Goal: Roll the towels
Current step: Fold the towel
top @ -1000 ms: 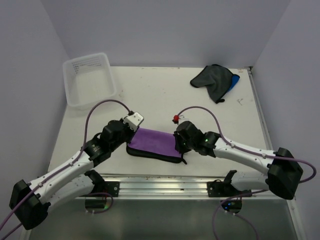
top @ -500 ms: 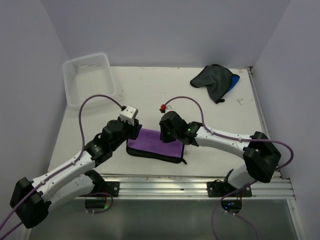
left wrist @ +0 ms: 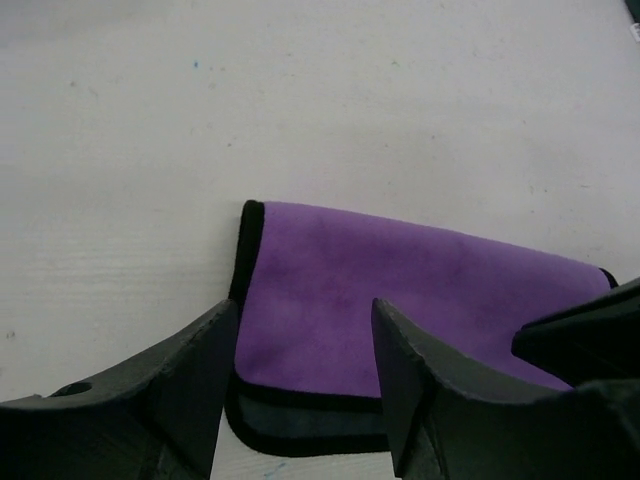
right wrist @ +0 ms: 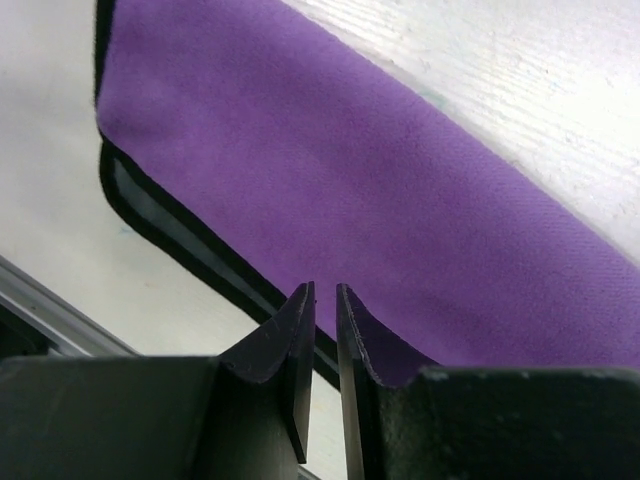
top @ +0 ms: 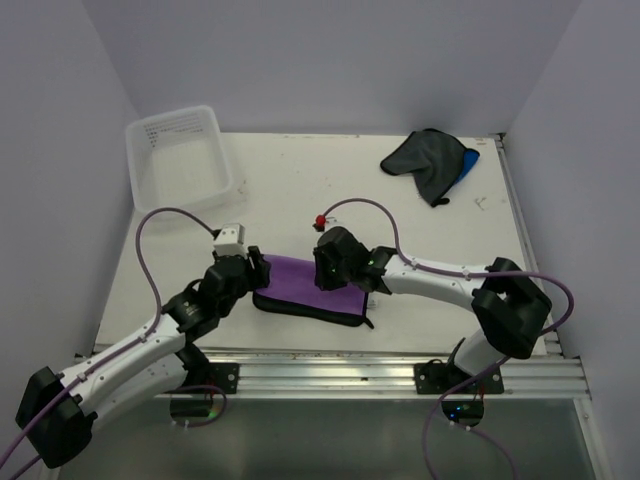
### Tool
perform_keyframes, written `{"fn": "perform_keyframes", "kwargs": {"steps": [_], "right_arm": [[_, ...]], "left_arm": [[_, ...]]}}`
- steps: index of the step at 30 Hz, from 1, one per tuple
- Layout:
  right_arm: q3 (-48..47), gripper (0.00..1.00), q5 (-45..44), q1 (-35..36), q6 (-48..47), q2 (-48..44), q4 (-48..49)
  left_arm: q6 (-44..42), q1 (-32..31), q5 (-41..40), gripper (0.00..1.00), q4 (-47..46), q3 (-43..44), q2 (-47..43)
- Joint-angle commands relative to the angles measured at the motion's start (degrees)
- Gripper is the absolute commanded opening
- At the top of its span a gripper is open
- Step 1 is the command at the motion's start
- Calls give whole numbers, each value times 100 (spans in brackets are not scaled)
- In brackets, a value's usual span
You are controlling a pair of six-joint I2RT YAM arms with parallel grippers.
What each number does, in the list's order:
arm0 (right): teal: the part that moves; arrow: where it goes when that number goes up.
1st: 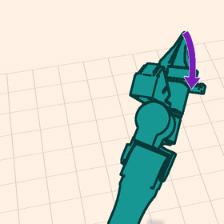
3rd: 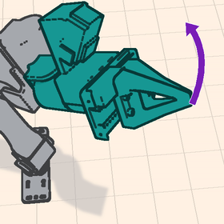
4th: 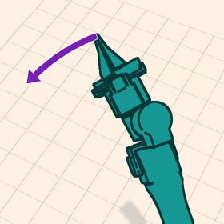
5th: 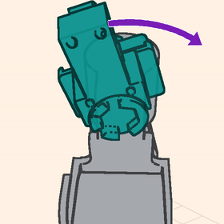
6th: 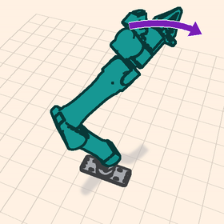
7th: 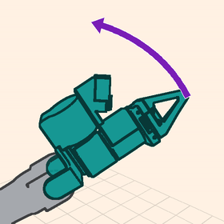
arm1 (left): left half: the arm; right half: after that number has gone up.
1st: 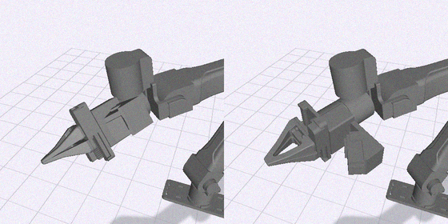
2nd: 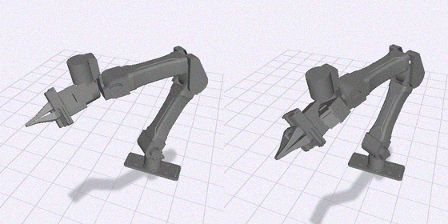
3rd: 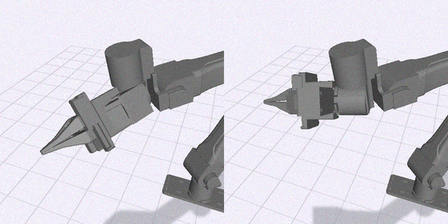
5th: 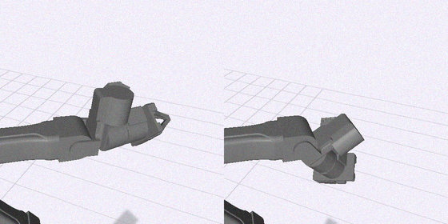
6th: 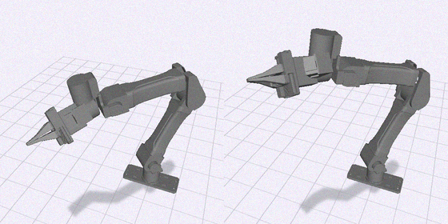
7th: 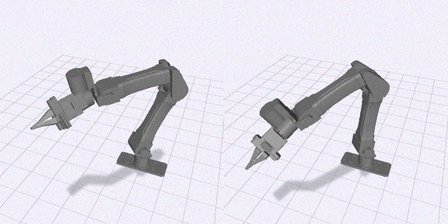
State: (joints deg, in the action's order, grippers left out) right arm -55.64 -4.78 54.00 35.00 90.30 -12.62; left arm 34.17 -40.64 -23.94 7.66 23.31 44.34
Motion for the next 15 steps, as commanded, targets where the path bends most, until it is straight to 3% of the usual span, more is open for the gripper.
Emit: {"fn": "perform_keyframes", "kwargs": {"steps": [1,4,11,15], "right_arm": [[158,19,30,23,-37,-153,146],[237,20,3,14,-99,-180,146],[510,1,-163,23,-82,-197,41],[720,0,-269,23,-82,-215,32]], "left_arm": [[800,-14,-785,62,455,33,5],[881,12,-972,65,544,-36,145],[705,153,-744,65,-158,-327,567],[617,215,-612,65,-344,-441,690]]}}
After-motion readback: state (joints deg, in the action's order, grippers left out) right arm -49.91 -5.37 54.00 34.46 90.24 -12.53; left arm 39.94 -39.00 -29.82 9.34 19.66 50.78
